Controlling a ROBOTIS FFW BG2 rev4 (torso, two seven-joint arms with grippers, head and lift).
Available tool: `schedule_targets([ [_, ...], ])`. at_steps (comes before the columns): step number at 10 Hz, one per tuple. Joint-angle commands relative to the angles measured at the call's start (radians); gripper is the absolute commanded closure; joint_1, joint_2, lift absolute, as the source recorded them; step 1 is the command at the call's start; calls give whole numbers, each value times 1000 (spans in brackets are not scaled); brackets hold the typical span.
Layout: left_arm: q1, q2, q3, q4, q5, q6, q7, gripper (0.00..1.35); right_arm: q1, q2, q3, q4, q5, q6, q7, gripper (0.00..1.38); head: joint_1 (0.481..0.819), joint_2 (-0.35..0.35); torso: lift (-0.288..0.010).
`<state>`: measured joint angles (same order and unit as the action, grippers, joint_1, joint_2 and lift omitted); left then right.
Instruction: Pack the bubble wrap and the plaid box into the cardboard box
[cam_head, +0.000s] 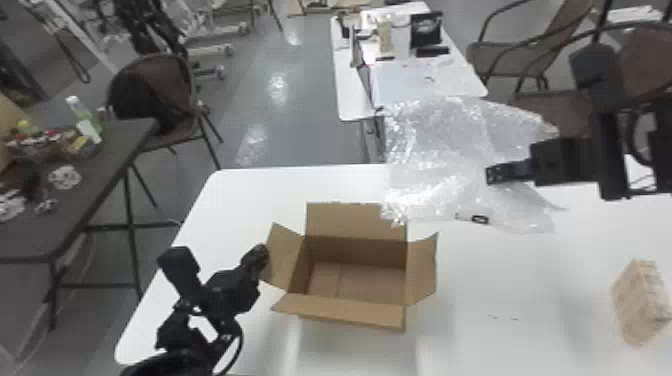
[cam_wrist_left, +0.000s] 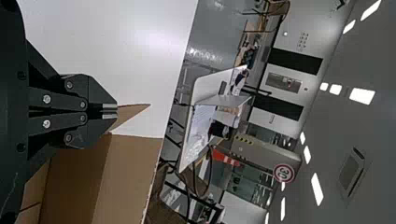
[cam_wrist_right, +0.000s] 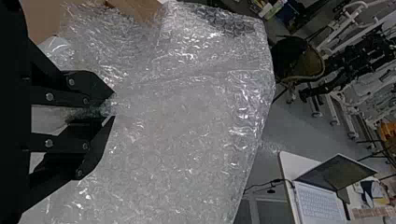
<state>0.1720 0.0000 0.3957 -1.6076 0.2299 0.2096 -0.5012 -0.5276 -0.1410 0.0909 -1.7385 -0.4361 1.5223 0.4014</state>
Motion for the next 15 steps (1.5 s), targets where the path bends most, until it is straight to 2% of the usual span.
schedule_targets([
  [1,-5,-3,-11,2,-1,2,3,1171,-43,14,67,96,-136,-51,-32,1288,695,269,-18],
  [4,-6,-3,-17,3,3,1,12,1171,-83,49,207,355,-274,-185,-24,1288,695,350,-18],
  [5,-6,-3,-20,3,5,-1,16,1171,-87,57,244,435,-276,-223,34,1288,695,350,-18],
  [6,-5,-3,-20,3,6,-3,20,1171,-97,63,286,521,-271,-264,97,1288,695,350,-18],
  [7,-5,-3,-20,3,8,-3,21,1171,-117,73,345,625,-231,-318,208,1288,695,350,-18],
  [8,-6,-3,-25,3,8,-1,23,1171,-129,83,385,706,-227,-341,263,1288,695,350,-18],
  [10,-5,-3,-28,3,9,-4,29,1171,-127,87,389,752,-176,-360,263,1288,695,350,-18],
  [11,-3,-3,-28,3,11,-6,30,1171,-134,87,391,783,-128,-406,309,1250,695,350,-18],
  [12,-3,-3,-31,3,9,-4,33,1171,-152,95,406,875,-112,-514,421,797,695,350,-18],
  [13,-6,-3,-35,5,8,-6,35,1171,-160,98,406,927,-107,-587,490,245,695,350,-18],
  [14,-5,-3,-34,5,9,-9,35,1173,-170,98,405,938,-67,-622,541,16,695,350,-18],
  [15,-2,-3,-32,5,11,-10,36,1171,-172,96,388,927,-65,-643,580,110,695,350,-18],
])
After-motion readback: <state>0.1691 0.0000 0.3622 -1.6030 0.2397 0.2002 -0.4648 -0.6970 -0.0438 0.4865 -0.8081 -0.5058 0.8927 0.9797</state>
